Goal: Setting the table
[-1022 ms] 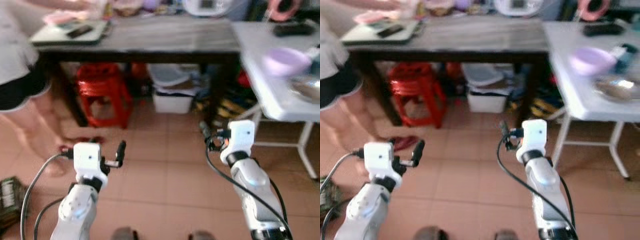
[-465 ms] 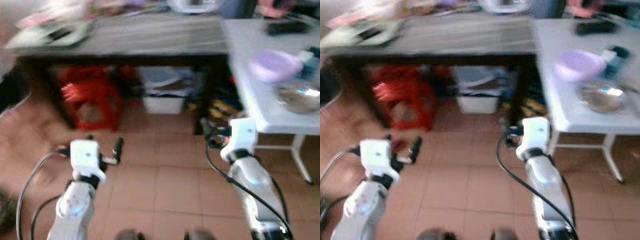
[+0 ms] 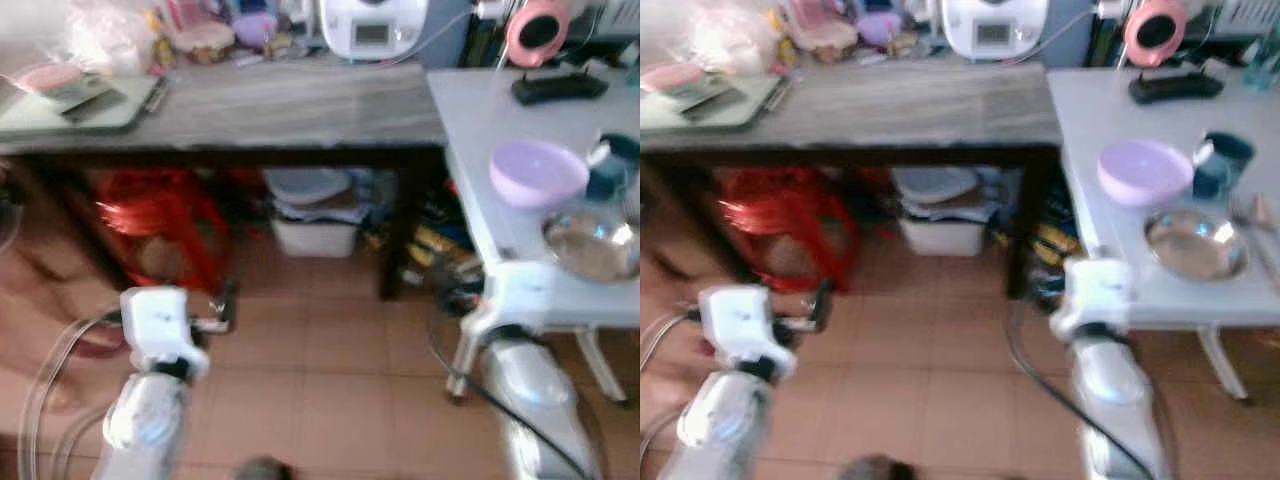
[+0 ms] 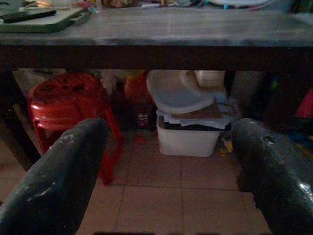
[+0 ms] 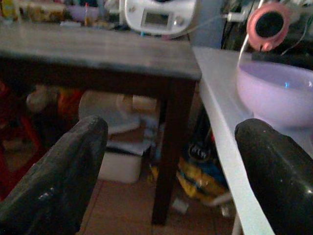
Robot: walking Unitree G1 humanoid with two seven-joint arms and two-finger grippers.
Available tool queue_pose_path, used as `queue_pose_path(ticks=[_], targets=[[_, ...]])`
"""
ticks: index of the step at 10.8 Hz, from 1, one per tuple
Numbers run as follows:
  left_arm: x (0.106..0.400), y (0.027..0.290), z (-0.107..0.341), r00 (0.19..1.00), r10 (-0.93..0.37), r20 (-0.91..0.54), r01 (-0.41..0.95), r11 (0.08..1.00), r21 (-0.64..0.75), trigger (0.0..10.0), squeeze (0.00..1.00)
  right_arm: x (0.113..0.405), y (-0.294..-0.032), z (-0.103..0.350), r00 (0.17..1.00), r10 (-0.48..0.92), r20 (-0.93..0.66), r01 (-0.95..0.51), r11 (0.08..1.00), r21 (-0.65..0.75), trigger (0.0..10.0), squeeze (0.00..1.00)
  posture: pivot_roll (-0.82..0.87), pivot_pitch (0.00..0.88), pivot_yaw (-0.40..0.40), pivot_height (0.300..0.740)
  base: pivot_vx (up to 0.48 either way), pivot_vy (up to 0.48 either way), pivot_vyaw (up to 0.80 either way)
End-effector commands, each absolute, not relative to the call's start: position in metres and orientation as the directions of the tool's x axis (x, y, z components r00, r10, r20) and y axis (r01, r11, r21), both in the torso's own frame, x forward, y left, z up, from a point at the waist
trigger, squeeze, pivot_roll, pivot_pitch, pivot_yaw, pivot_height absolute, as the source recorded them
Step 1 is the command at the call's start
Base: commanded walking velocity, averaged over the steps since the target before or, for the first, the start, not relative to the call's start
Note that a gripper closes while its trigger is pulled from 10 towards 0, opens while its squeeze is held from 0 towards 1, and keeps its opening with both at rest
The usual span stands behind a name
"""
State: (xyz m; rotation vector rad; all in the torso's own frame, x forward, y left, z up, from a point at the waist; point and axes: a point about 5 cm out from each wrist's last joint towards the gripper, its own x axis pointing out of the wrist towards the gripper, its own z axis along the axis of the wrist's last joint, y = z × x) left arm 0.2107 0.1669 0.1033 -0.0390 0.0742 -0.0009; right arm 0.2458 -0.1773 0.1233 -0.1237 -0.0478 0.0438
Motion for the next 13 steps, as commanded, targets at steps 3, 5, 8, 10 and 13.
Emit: queue_pose_path(ticks=[3, 5, 8, 10, 13], targets=[[0.2142, 0.1613, 0.1131, 0.999, -0.001, -0.032, -0.001, 0.998, -0.055, 10.0, 0.0, 0.2521, -0.1799, 0.1323, 0.995, 0.056, 0.078, -0.043, 0.987, -0.156, 10.0, 0.0, 0.03, 0.055, 0.043, 0.74, 0.437, 0.0, 0.0], [0.2159, 0.1653, 0.1099, 0.999, 0.019, -0.046, -0.021, 0.999, -0.049, 10.0, 0.0, 0.2541, -0.1762, 0.1318, 0.994, 0.073, 0.075, -0.061, 0.986, -0.156, 10.0, 0.0, 0.03, 0.056, 0.044, 0.74, 0.0, 0.0, 0.0], [0.2162, 0.1654, 0.1107, 0.999, 0.005, -0.046, -0.007, 0.999, -0.036, 10.0, 0.0, 0.2521, -0.1769, 0.1291, 0.995, 0.077, 0.065, -0.065, 0.985, -0.162, 10.0, 0.0, 0.02, 0.057, 0.048, 0.74, 0.0, 0.0, 0.0], [0.2173, 0.1648, 0.1119, 0.999, 0.004, -0.04, -0.005, 1.0, -0.028, 10.0, 0.0, 0.2517, -0.1773, 0.1289, 0.995, 0.078, 0.064, -0.067, 0.984, -0.163, 10.0, 0.0, 0.02, 0.058, 0.049, 0.74, 0.0, -0.437, 0.0], [0.2173, 0.1633, 0.1118, 0.999, 0.0, -0.041, -0.002, 0.999, -0.035, 10.0, 0.0, 0.2524, -0.1774, 0.1287, 0.995, 0.084, 0.061, -0.072, 0.984, -0.165, 10.0, 0.0, 0.02, 0.057, 0.045, 0.74, 0.0, -0.48, 0.0]])
